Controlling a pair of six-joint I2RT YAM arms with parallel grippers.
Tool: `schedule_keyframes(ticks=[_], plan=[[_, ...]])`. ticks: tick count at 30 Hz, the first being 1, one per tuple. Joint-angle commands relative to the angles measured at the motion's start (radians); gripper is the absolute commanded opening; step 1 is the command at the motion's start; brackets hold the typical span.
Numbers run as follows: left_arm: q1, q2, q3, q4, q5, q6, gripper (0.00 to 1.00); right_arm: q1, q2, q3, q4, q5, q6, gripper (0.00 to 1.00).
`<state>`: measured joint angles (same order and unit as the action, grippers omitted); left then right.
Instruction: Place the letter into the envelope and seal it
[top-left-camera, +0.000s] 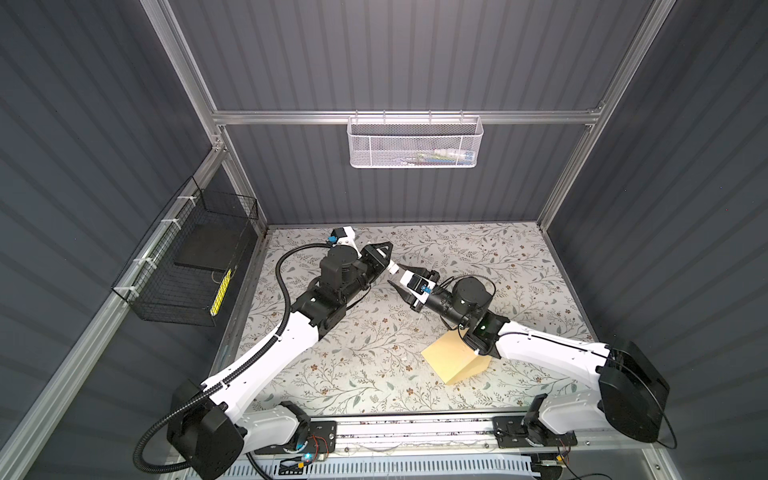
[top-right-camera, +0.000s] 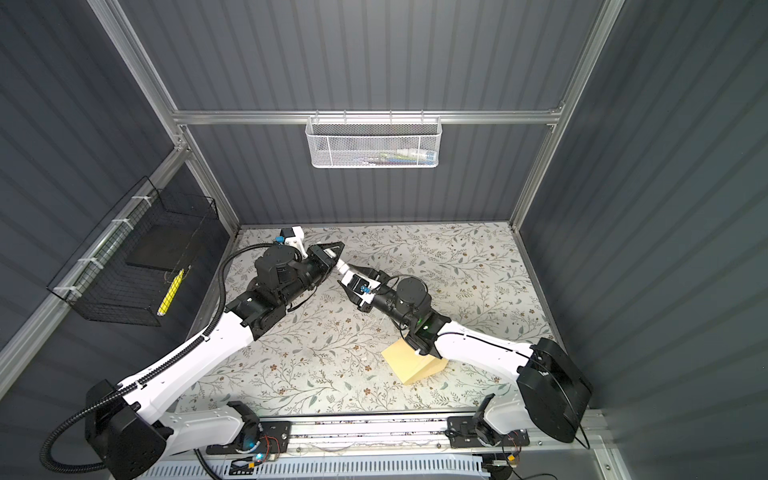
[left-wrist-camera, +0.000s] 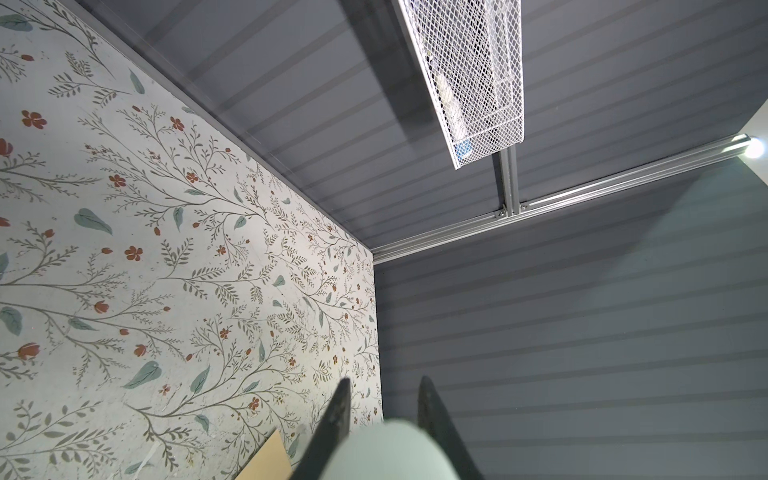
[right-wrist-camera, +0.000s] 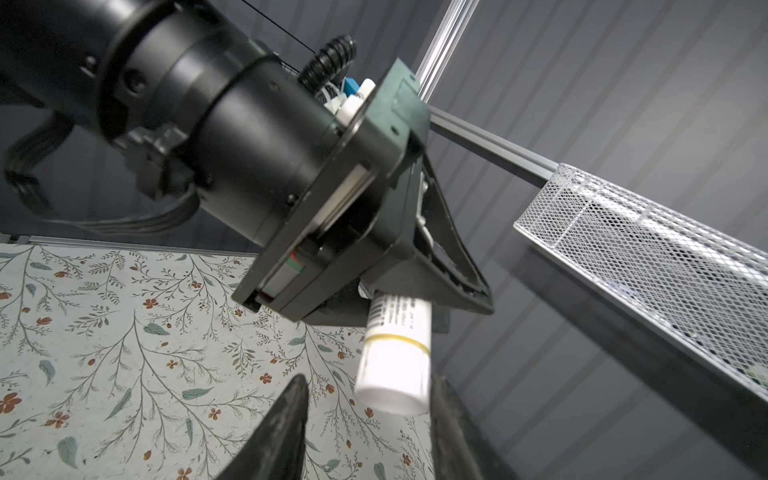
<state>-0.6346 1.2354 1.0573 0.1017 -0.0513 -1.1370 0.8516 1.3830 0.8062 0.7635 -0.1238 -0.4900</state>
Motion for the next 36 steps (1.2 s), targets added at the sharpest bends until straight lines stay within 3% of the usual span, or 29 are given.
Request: schedule_keyframes(ticks=[1,3,5,9,11,14,17,20,30,36], plan=[[0.007,0.008,-0.006,0.037,0.013,-0.006,0.0,0.003,-0.006,0.024,0.042,0.011,0.074,0.51],[0.01,0.012,-0.011,0.06,0.02,-0.006,0.0,-0.002,-0.033,0.015,0.012,-0.016,0.155,0.59],[0.014,0.013,-0.027,0.092,0.021,-0.008,0.0,-0.022,-0.074,0.0,-0.014,-0.041,0.318,0.7],[0.019,0.004,-0.088,0.221,0.018,-0.006,0.0,-0.157,-0.132,0.052,-0.193,-0.1,0.936,0.76],[0.019,0.007,-0.095,0.252,0.016,0.011,0.0,-0.232,-0.119,0.112,-0.322,-0.237,1.205,0.74],[0.019,0.023,-0.11,0.347,0.028,0.04,0.0,-0.294,-0.039,0.119,-0.169,-0.41,1.603,0.71],[0.019,0.044,-0.123,0.43,0.044,0.071,0.0,-0.331,0.064,0.129,0.025,-0.529,1.979,0.62],[0.02,0.057,-0.137,0.497,0.051,0.098,0.0,-0.331,0.15,0.12,0.298,-0.558,2.226,0.6],[0.02,0.102,-0.154,0.602,0.068,0.129,0.0,-0.298,0.23,0.082,0.465,-0.554,2.359,0.56],[0.019,0.108,-0.163,0.619,0.062,0.123,0.0,-0.261,0.271,0.092,0.474,-0.56,2.354,0.52]])
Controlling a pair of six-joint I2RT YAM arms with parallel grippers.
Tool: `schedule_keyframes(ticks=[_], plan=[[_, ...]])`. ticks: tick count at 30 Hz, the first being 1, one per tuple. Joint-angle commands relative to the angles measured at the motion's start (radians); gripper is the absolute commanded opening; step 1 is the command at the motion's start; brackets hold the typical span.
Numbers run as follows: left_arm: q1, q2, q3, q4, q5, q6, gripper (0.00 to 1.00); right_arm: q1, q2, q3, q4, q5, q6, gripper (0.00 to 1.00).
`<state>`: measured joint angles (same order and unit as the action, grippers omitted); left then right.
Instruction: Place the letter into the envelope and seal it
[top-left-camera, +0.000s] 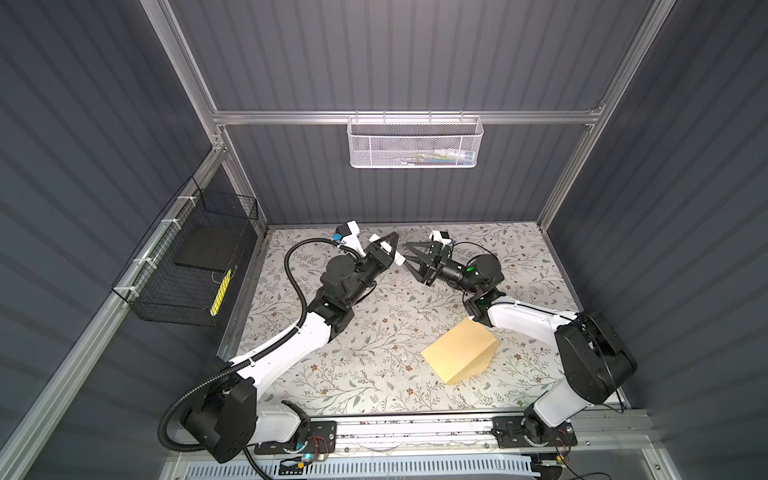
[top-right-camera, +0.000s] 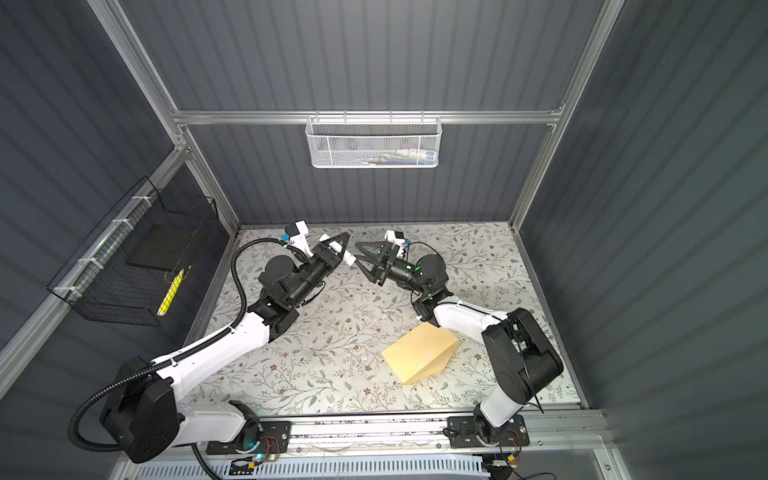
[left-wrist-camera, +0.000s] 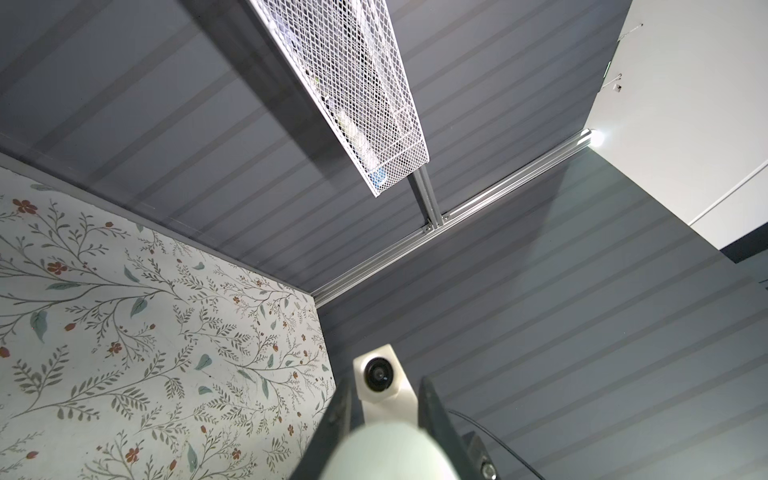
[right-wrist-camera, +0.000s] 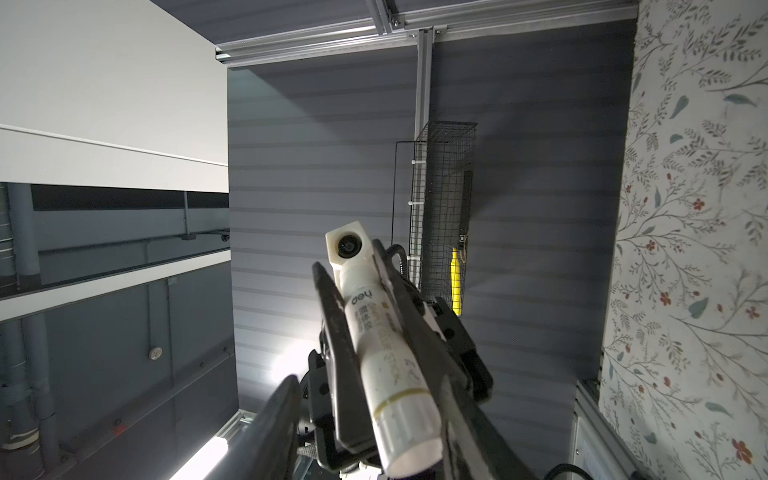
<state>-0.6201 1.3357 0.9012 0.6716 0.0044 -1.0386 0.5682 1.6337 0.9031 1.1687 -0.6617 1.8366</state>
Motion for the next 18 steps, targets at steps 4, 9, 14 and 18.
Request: schedule_keyframes(ticks=[4,9,14,18], plan=[[0.005,-0.004,-0.015,0.033,-0.004,0.032,0.0,0.032,0.035,-0.01,0.105,-0.015,0.033,0.5],[0.005,-0.006,-0.018,0.028,-0.01,0.035,0.0,0.045,0.031,-0.022,0.115,-0.008,0.022,0.45],[0.005,-0.007,-0.018,0.023,-0.018,0.035,0.0,0.047,0.026,-0.044,0.142,0.001,0.019,0.39],[0.005,-0.012,-0.02,0.015,-0.026,0.037,0.0,0.046,0.025,-0.055,0.154,0.011,0.015,0.36]])
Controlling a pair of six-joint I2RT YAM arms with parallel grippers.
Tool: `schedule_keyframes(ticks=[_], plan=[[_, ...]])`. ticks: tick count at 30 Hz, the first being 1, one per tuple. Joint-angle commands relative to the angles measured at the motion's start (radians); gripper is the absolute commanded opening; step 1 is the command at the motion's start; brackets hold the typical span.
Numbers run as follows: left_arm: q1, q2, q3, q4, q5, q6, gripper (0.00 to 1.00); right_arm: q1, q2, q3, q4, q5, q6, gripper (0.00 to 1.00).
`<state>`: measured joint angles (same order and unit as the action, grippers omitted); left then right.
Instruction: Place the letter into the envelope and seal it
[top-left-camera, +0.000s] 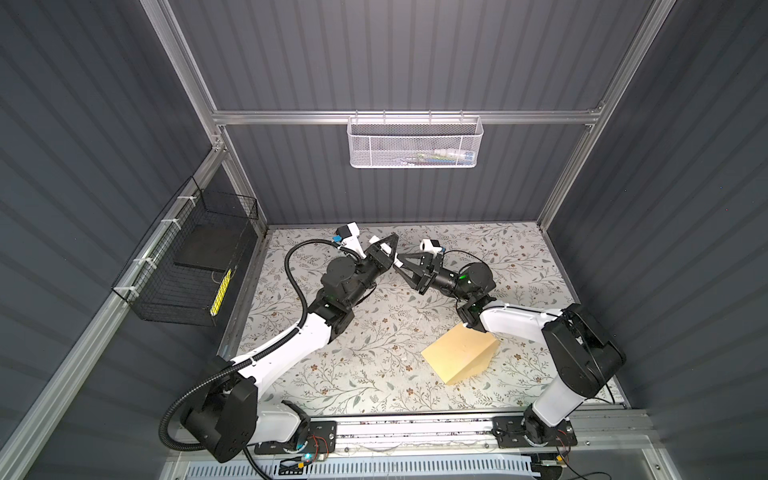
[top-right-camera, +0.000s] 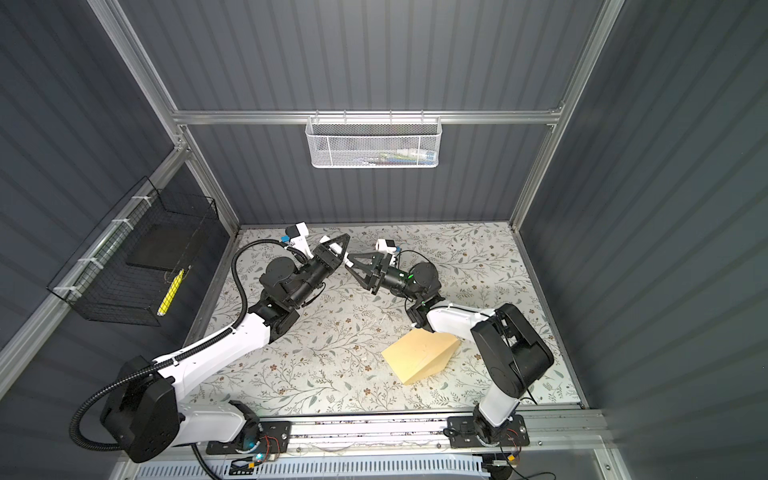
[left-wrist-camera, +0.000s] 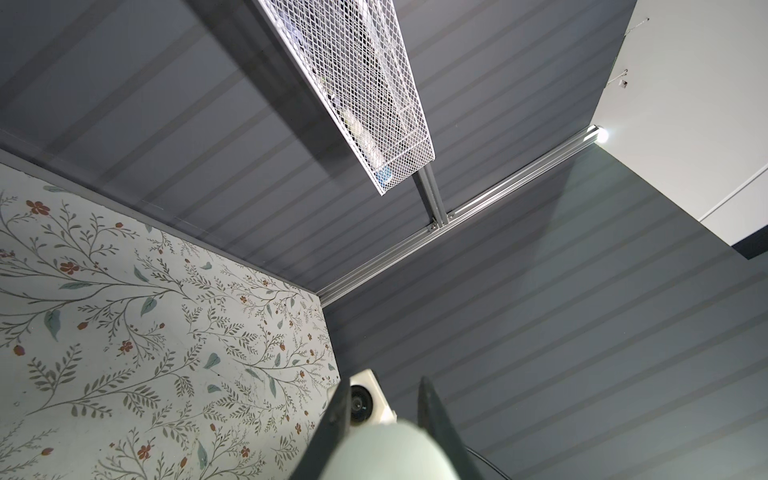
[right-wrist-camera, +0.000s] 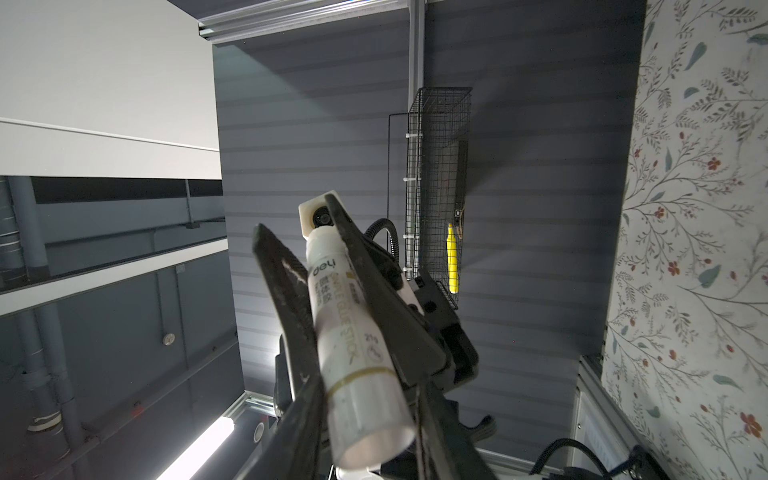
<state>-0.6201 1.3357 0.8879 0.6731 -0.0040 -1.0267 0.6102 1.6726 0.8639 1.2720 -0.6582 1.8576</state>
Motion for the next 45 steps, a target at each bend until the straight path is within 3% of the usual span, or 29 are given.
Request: schedule_keyframes(ticks=[1,7,11,15,18,22,26,29,35,40,42,45], plan=[[0.005,-0.014,-0.009,0.01,-0.02,0.025,0.0,0.004,-0.014,-0.016,0.054,0.009,-0.005,0.35],[0.005,-0.02,-0.018,0.001,-0.032,0.019,0.0,0.004,-0.018,-0.014,0.053,0.012,-0.018,0.26],[0.005,-0.019,-0.018,-0.012,-0.04,0.016,0.0,0.005,-0.02,-0.02,0.07,0.017,-0.028,0.14],[0.005,-0.017,0.003,-0.077,-0.044,-0.009,0.0,0.004,-0.049,-0.018,0.039,0.011,-0.114,0.07],[0.005,-0.014,0.041,-0.167,-0.038,-0.043,0.0,0.003,-0.102,-0.021,-0.069,-0.012,-0.288,0.04],[0.005,-0.005,0.117,-0.313,-0.01,-0.095,0.0,0.023,-0.216,-0.01,-0.483,-0.011,-0.732,0.04],[0.005,0.011,0.168,-0.379,0.024,-0.129,0.0,0.091,-0.282,0.063,-0.953,0.139,-1.225,0.05],[0.005,0.02,0.19,-0.401,0.044,-0.14,0.0,0.136,-0.29,0.094,-1.109,0.272,-1.453,0.06],[0.006,0.05,0.229,-0.425,0.1,-0.159,0.0,0.209,-0.305,0.099,-1.165,0.588,-1.855,0.1],[0.005,0.062,0.237,-0.426,0.118,-0.168,0.0,0.252,-0.322,0.058,-1.041,0.717,-2.123,0.2],[0.005,0.064,0.238,-0.426,0.121,-0.168,0.0,0.257,-0.335,0.035,-0.974,0.768,-2.154,0.26],[0.006,0.065,0.234,-0.419,0.119,-0.167,0.0,0.257,-0.376,0.006,-0.933,0.778,-2.121,0.48]])
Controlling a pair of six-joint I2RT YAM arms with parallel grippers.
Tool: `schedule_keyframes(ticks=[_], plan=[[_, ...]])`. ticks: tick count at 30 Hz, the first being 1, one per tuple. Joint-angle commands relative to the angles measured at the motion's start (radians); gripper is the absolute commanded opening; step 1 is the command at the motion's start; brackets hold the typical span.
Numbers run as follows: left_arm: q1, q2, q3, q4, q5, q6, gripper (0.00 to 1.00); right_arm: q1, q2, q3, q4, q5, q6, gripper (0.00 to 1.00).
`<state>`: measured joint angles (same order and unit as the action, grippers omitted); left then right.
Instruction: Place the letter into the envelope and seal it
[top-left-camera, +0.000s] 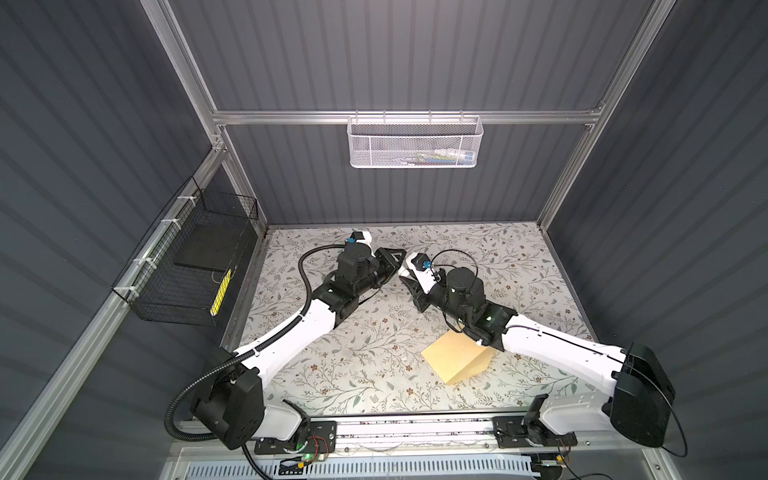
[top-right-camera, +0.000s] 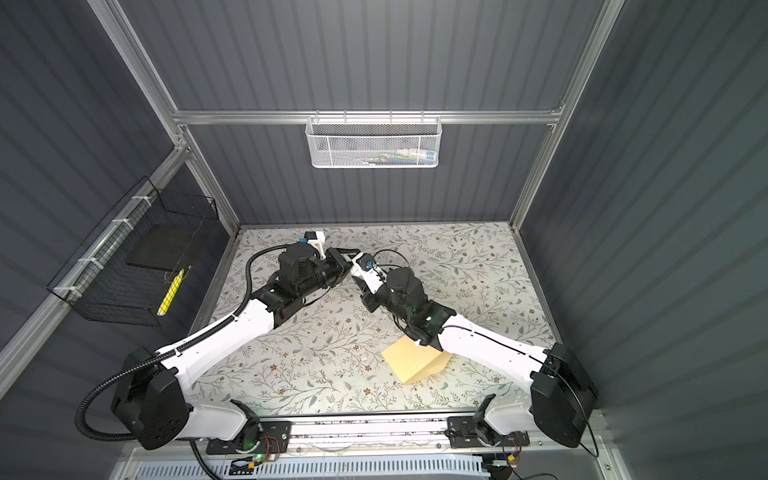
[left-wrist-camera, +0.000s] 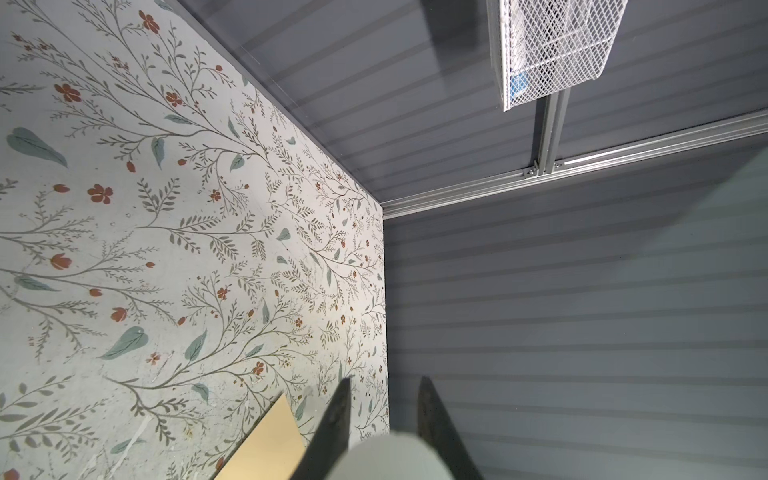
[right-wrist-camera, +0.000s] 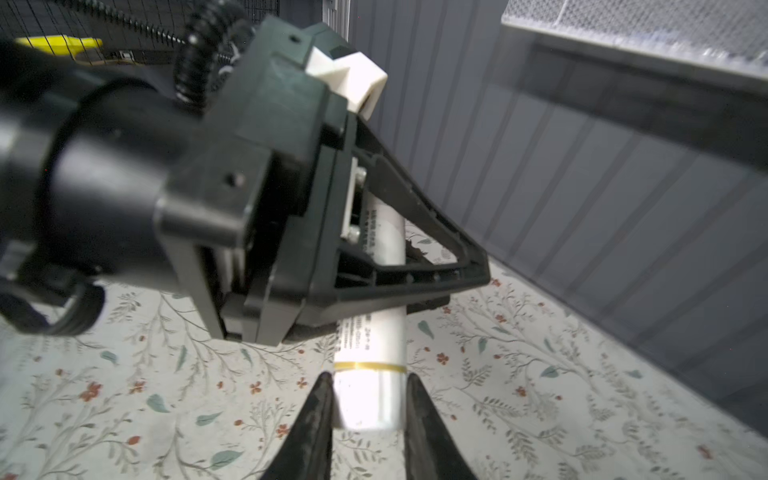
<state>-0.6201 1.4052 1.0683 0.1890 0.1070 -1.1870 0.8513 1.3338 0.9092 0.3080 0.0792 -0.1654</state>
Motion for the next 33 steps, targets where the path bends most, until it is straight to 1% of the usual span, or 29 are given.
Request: schedule_keyframes(ticks=[1,2,3,5,6,7,8,9,10,11,12,13,14,16,17,19,21,22,25,28,33], plan=[[0.006,-0.006,0.051,0.07,0.004,-0.007,0.0,0.015,-0.064,-0.051,0.031,0.037,-0.061,0.57],[0.007,-0.008,0.048,0.078,0.002,-0.008,0.0,0.015,-0.093,-0.069,0.031,0.035,-0.016,0.72],[0.006,-0.008,0.045,0.081,0.001,-0.006,0.0,0.015,-0.126,-0.093,0.032,0.036,0.029,0.81],[0.006,-0.011,0.041,0.089,-0.009,0.001,0.0,0.01,-0.206,-0.159,0.047,0.027,0.156,0.94],[0.008,-0.013,0.036,0.097,-0.013,0.004,0.0,0.002,-0.268,-0.186,0.053,0.007,0.213,0.98],[0.008,-0.012,0.028,0.115,-0.018,0.003,0.0,-0.009,-0.309,-0.21,0.054,-0.01,0.284,0.99],[0.008,-0.013,0.016,0.142,-0.021,0.001,0.0,-0.028,-0.352,-0.216,0.018,-0.015,0.38,0.99],[0.008,-0.011,0.004,0.174,-0.022,0.001,0.0,-0.065,-0.375,-0.204,-0.038,-0.026,0.513,0.99],[0.008,-0.009,-0.005,0.199,-0.025,-0.001,0.0,-0.13,-0.384,-0.176,-0.098,-0.106,0.681,0.99],[0.009,-0.005,-0.008,0.217,-0.027,0.005,0.0,-0.214,-0.373,-0.156,-0.111,-0.253,0.857,0.99],[0.009,-0.002,-0.015,0.242,-0.026,0.012,0.0,-0.28,-0.349,-0.15,-0.063,-0.383,1.0,0.97],[0.008,0.0,-0.023,0.273,-0.029,0.017,0.0,-0.315,-0.32,-0.149,0.026,-0.501,1.141,0.96],[0.009,-0.001,-0.032,0.297,-0.034,0.023,0.0,-0.326,-0.283,-0.141,0.105,-0.563,1.255,0.96],[0.008,-0.003,-0.038,0.313,-0.045,0.036,0.0,-0.329,-0.208,-0.096,0.17,-0.641,1.412,0.94],[0.009,-0.002,-0.041,0.325,-0.046,0.043,0.0,-0.326,-0.154,-0.083,0.266,-0.691,1.491,0.92],[0.008,0.0,-0.045,0.345,-0.046,0.049,0.0,-0.317,-0.069,-0.095,0.523,-0.724,1.694,0.89],[0.009,0.0,-0.049,0.351,-0.051,0.047,0.0,-0.307,0.0,-0.083,0.657,-0.739,1.804,0.84],[0.008,0.0,-0.054,0.365,-0.052,0.043,0.0,-0.301,0.026,-0.076,0.685,-0.743,1.824,0.81],[0.008,-0.001,-0.064,0.381,-0.054,0.04,0.0,-0.279,0.061,-0.074,0.696,-0.736,1.826,0.76],[0.009,-0.006,-0.067,0.372,-0.059,0.046,0.0,-0.265,0.085,-0.079,0.757,-0.728,1.843,0.72],[0.008,-0.003,-0.068,0.377,-0.056,0.042,0.0,-0.261,0.116,-0.077,0.773,-0.729,1.845,0.69]])
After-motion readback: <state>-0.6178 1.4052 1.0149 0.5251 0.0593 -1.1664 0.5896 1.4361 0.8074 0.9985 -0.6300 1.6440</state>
